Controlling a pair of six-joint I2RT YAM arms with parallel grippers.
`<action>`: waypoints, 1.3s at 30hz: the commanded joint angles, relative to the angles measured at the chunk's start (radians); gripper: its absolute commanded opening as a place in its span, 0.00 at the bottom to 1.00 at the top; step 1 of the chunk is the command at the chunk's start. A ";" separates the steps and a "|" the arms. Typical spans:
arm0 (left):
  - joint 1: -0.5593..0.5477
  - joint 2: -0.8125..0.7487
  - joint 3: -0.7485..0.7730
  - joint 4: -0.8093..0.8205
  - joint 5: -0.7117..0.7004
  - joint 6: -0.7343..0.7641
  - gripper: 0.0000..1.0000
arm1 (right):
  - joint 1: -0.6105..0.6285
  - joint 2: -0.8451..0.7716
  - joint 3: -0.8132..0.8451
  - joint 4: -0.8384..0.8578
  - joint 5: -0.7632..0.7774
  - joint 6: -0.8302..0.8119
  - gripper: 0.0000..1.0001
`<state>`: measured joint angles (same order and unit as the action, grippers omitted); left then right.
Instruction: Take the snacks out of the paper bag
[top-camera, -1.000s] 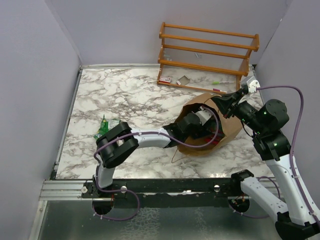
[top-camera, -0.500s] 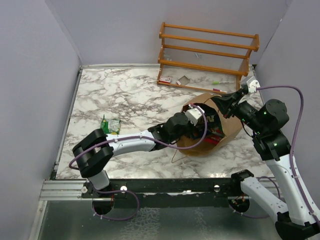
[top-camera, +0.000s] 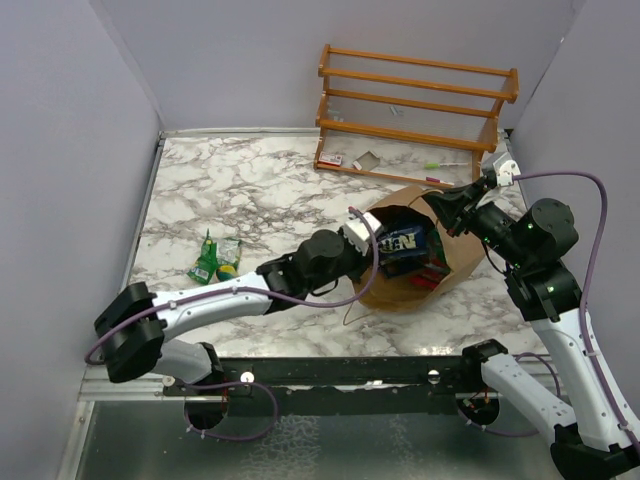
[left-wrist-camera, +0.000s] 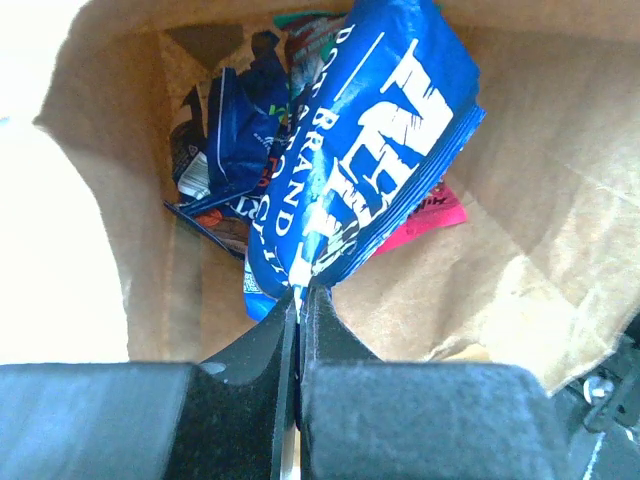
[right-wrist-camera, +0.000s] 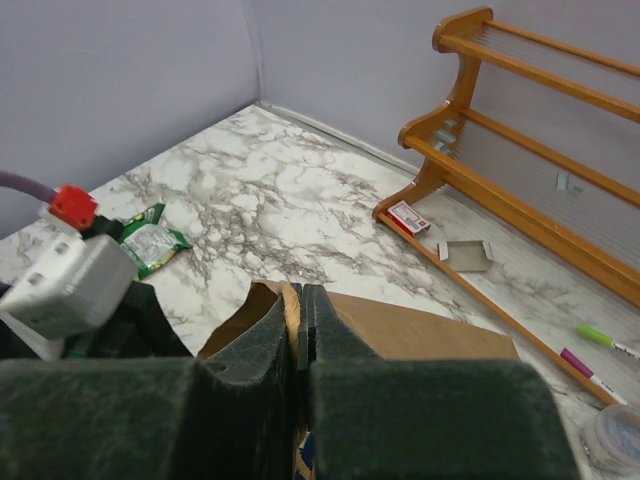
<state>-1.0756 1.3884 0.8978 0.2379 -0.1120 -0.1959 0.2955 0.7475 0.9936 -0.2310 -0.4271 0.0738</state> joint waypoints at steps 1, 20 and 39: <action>-0.004 -0.130 -0.028 -0.020 0.020 -0.018 0.00 | 0.002 -0.007 0.021 0.025 0.020 -0.009 0.02; 0.001 -0.585 -0.021 -0.356 -0.280 0.079 0.00 | 0.002 0.012 0.028 0.028 0.003 0.003 0.02; 0.320 -0.526 0.032 -0.622 -0.850 0.014 0.00 | 0.002 0.006 0.029 0.023 0.001 0.003 0.02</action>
<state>-0.8753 0.8288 0.8772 -0.3069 -0.8654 -0.1711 0.2955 0.7628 0.9939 -0.2310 -0.4274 0.0746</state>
